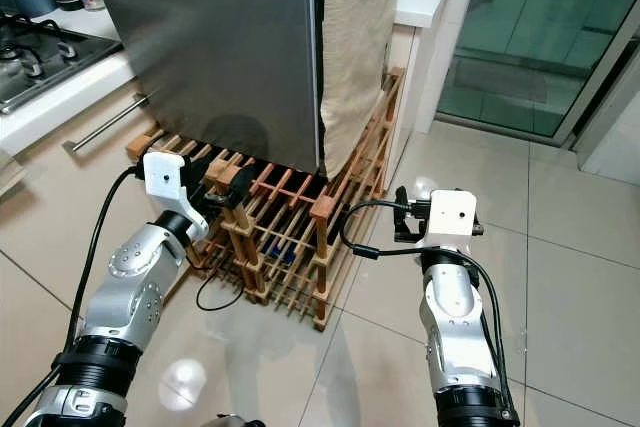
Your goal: Restocking fridge
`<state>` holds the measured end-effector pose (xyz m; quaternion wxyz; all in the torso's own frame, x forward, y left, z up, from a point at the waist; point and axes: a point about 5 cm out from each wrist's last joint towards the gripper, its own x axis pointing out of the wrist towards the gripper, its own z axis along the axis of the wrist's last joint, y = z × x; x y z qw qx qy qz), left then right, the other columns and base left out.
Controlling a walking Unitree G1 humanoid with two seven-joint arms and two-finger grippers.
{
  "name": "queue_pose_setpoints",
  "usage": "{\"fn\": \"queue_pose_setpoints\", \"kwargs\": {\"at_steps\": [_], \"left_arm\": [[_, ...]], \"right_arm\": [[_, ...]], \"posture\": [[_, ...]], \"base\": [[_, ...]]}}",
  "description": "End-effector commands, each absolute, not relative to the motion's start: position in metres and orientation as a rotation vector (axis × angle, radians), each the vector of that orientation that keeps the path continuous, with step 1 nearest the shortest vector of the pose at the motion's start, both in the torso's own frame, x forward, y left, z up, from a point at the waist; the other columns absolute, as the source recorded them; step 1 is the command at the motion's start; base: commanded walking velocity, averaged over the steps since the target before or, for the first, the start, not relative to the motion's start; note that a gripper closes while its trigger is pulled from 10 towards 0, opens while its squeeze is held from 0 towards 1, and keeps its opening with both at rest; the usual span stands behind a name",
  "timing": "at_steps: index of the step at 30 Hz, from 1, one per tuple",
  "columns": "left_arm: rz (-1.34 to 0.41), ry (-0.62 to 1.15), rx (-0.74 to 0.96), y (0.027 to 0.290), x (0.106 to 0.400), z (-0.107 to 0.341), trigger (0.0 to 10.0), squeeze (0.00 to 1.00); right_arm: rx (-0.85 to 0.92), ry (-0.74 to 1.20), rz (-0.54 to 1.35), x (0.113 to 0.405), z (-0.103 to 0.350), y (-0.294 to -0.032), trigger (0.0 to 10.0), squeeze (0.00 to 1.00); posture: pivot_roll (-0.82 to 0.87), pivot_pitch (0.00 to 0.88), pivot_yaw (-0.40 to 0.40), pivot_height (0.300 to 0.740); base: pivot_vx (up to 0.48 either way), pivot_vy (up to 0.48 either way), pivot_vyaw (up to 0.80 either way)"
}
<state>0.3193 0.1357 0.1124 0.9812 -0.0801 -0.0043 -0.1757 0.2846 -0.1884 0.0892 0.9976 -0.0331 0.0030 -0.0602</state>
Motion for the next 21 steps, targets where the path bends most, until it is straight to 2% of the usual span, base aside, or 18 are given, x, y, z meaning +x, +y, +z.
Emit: {"fn": "queue_pose_setpoints", "kwargs": {"at_steps": [1, 11, 12, 13, 14, 16, 21], "left_arm": [[-0.353, -0.008, -0.152, 0.136, 0.321, 0.114, 10.0, 0.0], [-0.353, -0.008, -0.152, 0.136, 0.321, 0.114, 10.0, 0.0], [-0.354, -0.006, -0.157, 0.136, 0.321, 0.113, 10.0, 0.0], [-0.354, -0.006, -0.157, 0.136, 0.321, 0.113, 10.0, 0.0], [-0.36, 0.017, -0.151, 0.135, 0.321, 0.11, 10.0, 0.0], [-0.363, 0.041, -0.14, 0.135, 0.322, 0.108, 10.0, 0.0], [-0.325, 0.008, -0.176, 0.138, 0.33, 0.117, 10.0, 0.0]], "right_arm": [[-0.063, 0.018, -0.126, 0.286, 0.088, -0.189, 10.0, 0.0], [-0.063, 0.018, -0.126, 0.286, 0.088, -0.189, 10.0, 0.0], [-0.072, 0.038, -0.124, 0.286, 0.086, -0.188, 10.0, 0.0], [-0.072, 0.038, -0.124, 0.286, 0.086, -0.188, 10.0, 0.0], [-0.038, 0.026, -0.094, 0.29, 0.089, -0.185, 10.0, 0.0], [0.008, 0.005, -0.049, 0.295, 0.095, -0.178, 10.0, 0.0], [0.006, 0.001, 0.021, 0.299, 0.095, -0.162, 10.0, 0.0]], "posture": [[-0.12, 0.0, 0.06, 0.74], [-0.12, 0.0, 0.06, 0.74], [0.0, 0.0, 0.0, 0.74], [0.0, 0.0, 0.0, 0.74], [-0.14, 0.0, 0.108, 0.74], [-0.13, 0.0, 0.102, 0.74], [-0.09, 0.0, 0.057, 0.74]], "base": [[0.0, 0.0, 0.0], [0.0, 0.0, 0.0], [0.0, 0.0, 0.0], [0.0, 0.0, 0.0], [0.0, 0.0, 0.0], [0.0, 0.0, 0.0], [0.0, 0.0, -0.7]]}}
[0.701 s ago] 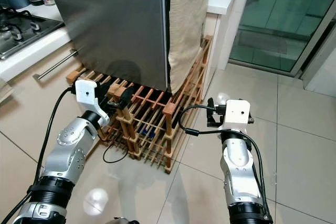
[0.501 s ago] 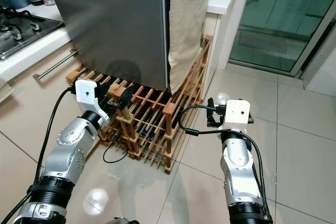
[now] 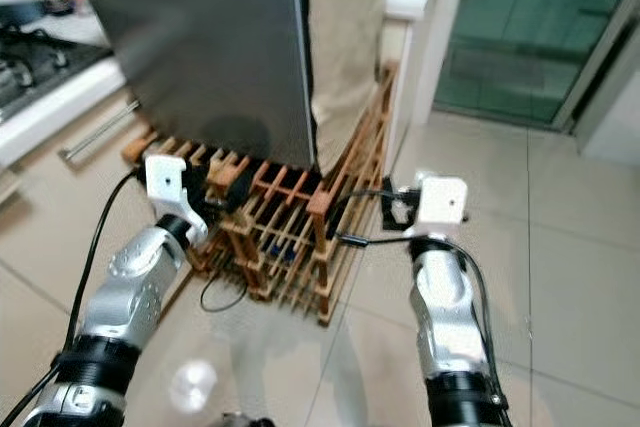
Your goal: Restocking fridge
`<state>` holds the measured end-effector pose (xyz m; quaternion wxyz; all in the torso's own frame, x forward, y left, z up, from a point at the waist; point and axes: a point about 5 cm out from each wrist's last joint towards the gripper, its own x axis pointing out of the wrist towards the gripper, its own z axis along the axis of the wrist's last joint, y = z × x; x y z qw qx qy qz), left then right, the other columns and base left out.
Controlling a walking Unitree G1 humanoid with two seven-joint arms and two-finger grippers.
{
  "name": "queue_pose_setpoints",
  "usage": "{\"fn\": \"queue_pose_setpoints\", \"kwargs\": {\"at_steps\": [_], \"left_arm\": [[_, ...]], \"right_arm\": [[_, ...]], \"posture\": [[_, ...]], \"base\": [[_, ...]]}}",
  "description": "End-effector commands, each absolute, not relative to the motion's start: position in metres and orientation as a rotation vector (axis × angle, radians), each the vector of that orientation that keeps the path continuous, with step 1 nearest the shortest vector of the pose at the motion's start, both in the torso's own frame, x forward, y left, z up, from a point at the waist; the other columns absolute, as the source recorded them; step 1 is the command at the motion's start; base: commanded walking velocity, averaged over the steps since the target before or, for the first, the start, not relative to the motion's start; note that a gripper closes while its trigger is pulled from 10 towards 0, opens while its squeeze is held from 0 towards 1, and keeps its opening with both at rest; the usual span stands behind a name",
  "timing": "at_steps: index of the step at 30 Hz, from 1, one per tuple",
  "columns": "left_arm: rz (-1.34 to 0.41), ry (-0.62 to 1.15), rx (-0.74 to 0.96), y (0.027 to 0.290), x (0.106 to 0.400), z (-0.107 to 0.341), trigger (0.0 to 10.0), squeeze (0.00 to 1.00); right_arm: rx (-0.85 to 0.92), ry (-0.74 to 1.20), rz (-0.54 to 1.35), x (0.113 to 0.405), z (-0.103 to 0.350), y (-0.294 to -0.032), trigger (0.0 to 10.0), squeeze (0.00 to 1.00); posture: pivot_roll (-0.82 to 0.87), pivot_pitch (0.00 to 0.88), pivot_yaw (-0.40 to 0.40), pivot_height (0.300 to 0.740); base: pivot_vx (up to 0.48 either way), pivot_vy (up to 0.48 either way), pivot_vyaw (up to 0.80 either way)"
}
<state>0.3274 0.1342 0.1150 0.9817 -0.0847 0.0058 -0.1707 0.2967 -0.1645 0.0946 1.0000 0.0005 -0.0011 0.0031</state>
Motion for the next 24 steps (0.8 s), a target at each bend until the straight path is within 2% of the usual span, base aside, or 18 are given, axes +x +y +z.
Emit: {"fn": "queue_pose_setpoints", "kwargs": {"at_steps": [1, 5, 9, 13, 14, 16, 20, 21, 22, 24], "left_arm": [[-0.314, 0.003, -0.178, 0.139, 0.331, 0.118, 10.0, 0.0], [-0.296, -0.009, -0.19, 0.138, 0.331, 0.119, 10.0, 0.0], [-0.291, -0.009, -0.202, 0.136, 0.33, 0.118, 10.0, 0.0], [-0.19, -0.005, -0.251, 0.145, 0.333, 0.117, 10.0, 0.0], [-0.092, -0.008, -0.251, 0.162, 0.333, 0.118, 10.0, 0.0], [-0.094, -0.01, -0.214, 0.169, 0.329, 0.12, 10.0, 0.0], [-0.204, -0.059, -0.07, 0.185, 0.292, 0.129, 10.0, 0.0], [-0.217, -0.061, -0.075, 0.184, 0.286, 0.128, 10.0, 1.0], [-0.207, -0.041, -0.074, 0.182, 0.284, 0.125, 10.0, 1.0], [-0.192, -0.032, -0.191, 0.179, 0.283, 0.124, 10.0, 1.0]], "right_arm": [[0.006, 0.004, 0.022, 0.3, 0.095, -0.162, 10.0, 0.0], [-0.005, -0.01, 0.042, 0.308, 0.099, -0.163, 10.0, 0.0], [-0.007, -0.017, 0.05, 0.313, 0.103, -0.163, 10.0, 0.0], [0.001, -0.063, 0.023, 0.313, 0.109, -0.165, 10.0, 0.0], [0.011, -0.1, -0.015, 0.309, 0.115, -0.172, 10.0, 0.0], [0.011, -0.111, -0.04, 0.304, 0.117, -0.178, 10.0, 0.0], [-0.036, -0.092, -0.1, 0.263, 0.108, -0.196, 10.0, 0.0], [-0.045, -0.087, -0.098, 0.257, 0.106, -0.197, 10.0, 0.83], [-0.055, -0.083, -0.093, 0.25, 0.105, -0.197, 10.0, 1.0], [-0.061, -0.076, -0.098, 0.243, 0.104, -0.196, 10.0, 1.0]], "posture": [[-0.09, 0.0, 0.05, 0.74], [-0.08, 0.0, 0.031, 0.74], [-0.08, 0.0, 0.03, 0.74], [-0.08, 0.0, 0.041, 0.74], [-0.1, 0.0, 0.058, 0.74], [-0.1, 0.0, 0.059, 0.74], [-0.09, 0.0, 0.057, 0.74], [-0.09, 0.0, 0.055, 0.74], [-0.09, 0.0, 0.051, 0.74], [-0.08, 0.0, 0.04, 0.74]], "base": [[0.0, 0.0, -0.69], [0.0, 0.0, -0.69], [0.0, 0.0, 0.0], [0.0, 0.0, 0.0], [0.0, 0.0, 0.0], [0.0, 0.0, 0.0], [0.0, 0.0, 0.0], [0.0, 0.0, 0.0], [0.0, 0.0, 0.0], [0.0, 0.0, 0.0]]}}
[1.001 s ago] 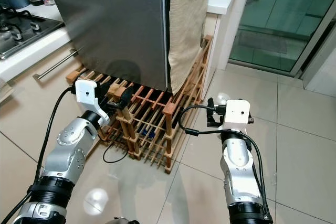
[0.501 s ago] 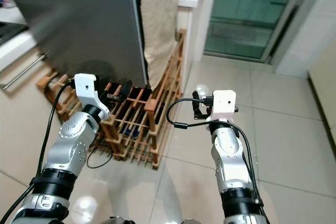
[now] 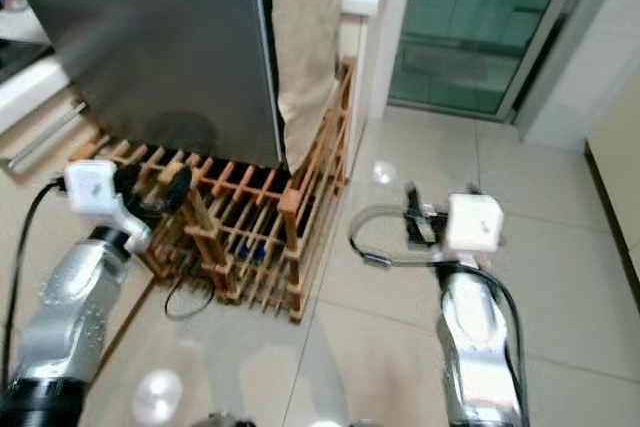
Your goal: Restocking fridge
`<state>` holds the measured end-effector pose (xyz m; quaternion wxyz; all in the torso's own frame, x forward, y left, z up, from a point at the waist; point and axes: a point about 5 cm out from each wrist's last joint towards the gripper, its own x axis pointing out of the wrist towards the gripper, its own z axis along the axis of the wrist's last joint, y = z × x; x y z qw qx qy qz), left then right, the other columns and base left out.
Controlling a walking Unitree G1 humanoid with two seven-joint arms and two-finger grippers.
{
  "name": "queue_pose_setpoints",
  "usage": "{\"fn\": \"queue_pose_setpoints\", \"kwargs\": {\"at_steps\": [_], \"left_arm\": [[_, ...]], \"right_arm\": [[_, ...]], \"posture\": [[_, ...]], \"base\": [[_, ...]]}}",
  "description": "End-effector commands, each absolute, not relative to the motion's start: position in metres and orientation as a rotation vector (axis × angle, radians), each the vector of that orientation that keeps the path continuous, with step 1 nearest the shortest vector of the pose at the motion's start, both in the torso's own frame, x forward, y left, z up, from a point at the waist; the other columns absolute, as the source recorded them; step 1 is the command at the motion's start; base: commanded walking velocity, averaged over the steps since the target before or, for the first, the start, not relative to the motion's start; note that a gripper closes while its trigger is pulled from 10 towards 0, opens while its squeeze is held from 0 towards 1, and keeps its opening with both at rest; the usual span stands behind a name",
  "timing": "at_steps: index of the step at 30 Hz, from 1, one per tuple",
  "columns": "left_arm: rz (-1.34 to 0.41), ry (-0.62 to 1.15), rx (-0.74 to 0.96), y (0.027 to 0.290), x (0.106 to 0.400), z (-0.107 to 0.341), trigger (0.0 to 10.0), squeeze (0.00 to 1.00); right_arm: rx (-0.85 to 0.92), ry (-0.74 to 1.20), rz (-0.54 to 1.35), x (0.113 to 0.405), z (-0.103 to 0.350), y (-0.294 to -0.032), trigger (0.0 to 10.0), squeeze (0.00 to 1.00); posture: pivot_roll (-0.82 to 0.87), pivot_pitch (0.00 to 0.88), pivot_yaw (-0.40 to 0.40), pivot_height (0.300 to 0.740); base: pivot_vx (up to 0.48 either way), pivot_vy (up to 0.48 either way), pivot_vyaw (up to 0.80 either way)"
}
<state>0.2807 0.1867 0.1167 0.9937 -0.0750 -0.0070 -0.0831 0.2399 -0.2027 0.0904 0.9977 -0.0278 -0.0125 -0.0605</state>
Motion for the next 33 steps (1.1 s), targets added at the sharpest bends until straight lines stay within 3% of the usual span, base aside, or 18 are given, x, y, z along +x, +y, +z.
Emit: {"fn": "queue_pose_setpoints", "kwargs": {"at_steps": [1, 6, 10, 11, 12, 13, 19, 28, 33], "left_arm": [[-0.19, -0.035, -0.223, 0.176, 0.284, 0.125, 10.0, 1.0], [-0.257, -0.021, -0.295, 0.16, 0.286, 0.127, 10.0, 1.0], [-0.27, -0.037, -0.172, 0.157, 0.288, 0.132, 10.0, 1.0], [-0.269, -0.039, -0.158, 0.158, 0.289, 0.133, 10.0, 0.0], [-0.269, -0.039, -0.158, 0.158, 0.289, 0.133, 10.0, 0.0], [-0.269, -0.031, -0.139, 0.156, 0.292, 0.133, 10.0, 0.0], [-0.216, -0.019, -0.152, 0.16, 0.301, 0.133, 10.0, 0.0], [-0.236, -0.05, -0.177, 0.148, 0.308, 0.141, 10.0, 0.0], [-0.227, -0.063, -0.185, 0.146, 0.31, 0.145, 10.0, 0.0]], "right_arm": [[-0.061, -0.08, -0.099, 0.243, 0.105, -0.196, 10.0, 1.0], [-0.07, -0.078, -0.105, 0.25, 0.107, -0.194, 10.0, 1.0], [-0.094, -0.069, -0.081, 0.259, 0.11, -0.193, 10.0, 1.0], [-0.088, -0.071, -0.074, 0.261, 0.111, -0.192, 10.0, 1.0], [-0.088, -0.071, -0.074, 0.261, 0.111, -0.192, 10.0, 1.0], [-0.11, -0.045, -0.091, 0.267, 0.11, -0.195, 10.0, 0.0], [-0.113, -0.053, -0.083, 0.275, 0.113, -0.192, 10.0, 0.0], [-0.101, -0.055, -0.074, 0.278, 0.112, -0.186, 10.0, 0.0], [-0.097, -0.07, -0.066, 0.279, 0.114, -0.183, 10.0, 0.0]], "posture": [[-0.09, 0.0, 0.035, 0.74], [-0.09, 0.0, 0.036, 0.74], [-0.1, 0.0, 0.048, 0.74], [-0.1, 0.0, 0.051, 0.74], [-0.1, 0.0, 0.051, 0.74], [-0.1, 0.0, 0.054, 0.74], [-0.1, 0.0, 0.062, 0.74], [-0.11, 0.0, 0.076, 0.74], [-0.12, 0.0, 0.087, 0.74]], "base": [[0.0, 0.0, 0.0], [0.0, 0.0, 0.0], [0.0, 0.0, 0.0], [0.0, 0.0, 0.0], [0.0, 0.0, 0.0], [0.0, -0.368, -0.76], [0.279, -0.337, -0.76], [0.0, 0.0, 0.0], [0.454, 0.0, 0.0]]}}
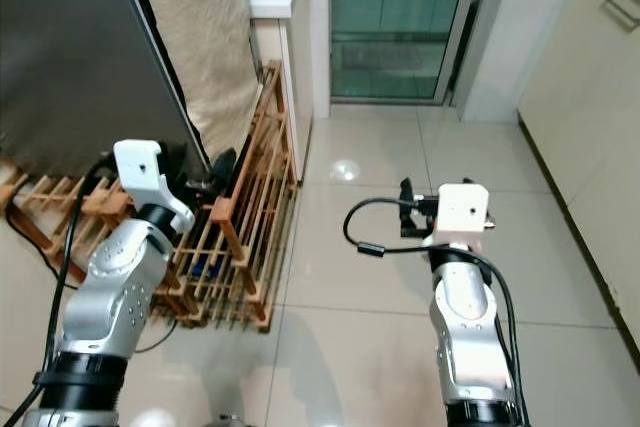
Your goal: Restocking fridge
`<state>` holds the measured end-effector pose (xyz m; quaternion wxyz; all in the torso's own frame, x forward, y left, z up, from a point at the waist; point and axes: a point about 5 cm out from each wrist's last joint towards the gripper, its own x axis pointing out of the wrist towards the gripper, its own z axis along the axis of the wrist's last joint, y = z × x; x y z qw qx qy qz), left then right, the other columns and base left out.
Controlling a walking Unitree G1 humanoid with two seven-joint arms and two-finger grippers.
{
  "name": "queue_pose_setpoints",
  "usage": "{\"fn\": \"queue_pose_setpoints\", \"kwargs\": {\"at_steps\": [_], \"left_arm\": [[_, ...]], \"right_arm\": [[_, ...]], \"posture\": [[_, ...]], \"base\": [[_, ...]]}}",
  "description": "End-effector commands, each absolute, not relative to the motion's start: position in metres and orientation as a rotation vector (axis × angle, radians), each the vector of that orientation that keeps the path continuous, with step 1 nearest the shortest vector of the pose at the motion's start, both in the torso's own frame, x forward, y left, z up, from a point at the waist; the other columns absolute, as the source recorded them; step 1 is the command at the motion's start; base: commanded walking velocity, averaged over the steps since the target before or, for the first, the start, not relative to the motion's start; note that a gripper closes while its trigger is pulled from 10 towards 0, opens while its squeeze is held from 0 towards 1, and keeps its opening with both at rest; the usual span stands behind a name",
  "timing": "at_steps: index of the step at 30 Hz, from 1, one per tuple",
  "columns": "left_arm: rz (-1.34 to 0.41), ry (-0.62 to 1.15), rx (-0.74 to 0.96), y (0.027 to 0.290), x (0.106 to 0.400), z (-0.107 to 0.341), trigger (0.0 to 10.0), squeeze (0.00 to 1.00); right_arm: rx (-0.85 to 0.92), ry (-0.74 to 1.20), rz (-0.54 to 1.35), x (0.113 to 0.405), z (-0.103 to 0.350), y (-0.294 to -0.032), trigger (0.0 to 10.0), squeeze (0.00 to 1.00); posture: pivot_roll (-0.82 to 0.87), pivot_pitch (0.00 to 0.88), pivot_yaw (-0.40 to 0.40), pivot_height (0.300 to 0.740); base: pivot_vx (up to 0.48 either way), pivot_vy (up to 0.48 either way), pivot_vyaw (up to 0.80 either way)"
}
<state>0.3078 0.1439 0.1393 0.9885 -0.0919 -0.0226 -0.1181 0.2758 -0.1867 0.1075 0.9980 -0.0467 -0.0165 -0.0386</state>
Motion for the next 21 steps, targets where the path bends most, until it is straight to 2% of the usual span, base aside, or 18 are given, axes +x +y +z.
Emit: {"fn": "queue_pose_setpoints", "kwargs": {"at_steps": [1, 10, 12, 14, 18, 21], "left_arm": [[-0.207, -0.073, -0.212, 0.148, 0.311, 0.147, 10.0, 0.0], [-0.122, -0.096, -0.235, 0.161, 0.304, 0.153, 10.0, 0.0], [-0.141, -0.089, -0.187, 0.176, 0.282, 0.15, 10.0, 0.0], [-0.146, -0.082, -0.178, 0.18, 0.276, 0.148, 10.0, 0.0], [-0.204, -0.061, -0.17, 0.167, 0.272, 0.145, 10.0, 0.0], [-0.226, -0.076, -0.105, 0.154, 0.277, 0.148, 10.0, 0.0]], "right_arm": [[-0.111, -0.094, -0.058, 0.279, 0.119, -0.181, 10.0, 0.0], [-0.159, -0.177, -0.016, 0.266, 0.136, -0.169, 10.0, 0.0], [-0.17, -0.096, -0.06, 0.235, 0.122, -0.178, 10.0, 0.0], [-0.182, -0.079, -0.065, 0.227, 0.119, -0.181, 10.0, 0.0], [-0.197, -0.054, -0.06, 0.222, 0.115, -0.185, 10.0, 0.0], [-0.188, -0.066, -0.063, 0.231, 0.116, -0.184, 10.0, 0.0]], "posture": [[-0.12, 0.0, 0.09, 0.74], [-0.13, 0.0, 0.085, 0.74], [-0.12, 0.0, 0.071, 0.74], [-0.11, 0.0, 0.064, 0.74], [-0.1, 0.0, 0.047, 0.74], [-0.1, 0.0, 0.053, 0.74]], "base": [[0.48, 0.0, 0.0], [0.48, 0.0, 0.0], [0.48, 0.0, 0.0], [0.48, 0.0, 0.0], [0.48, 0.0, 0.0], [0.0, 0.0, 0.0]]}}
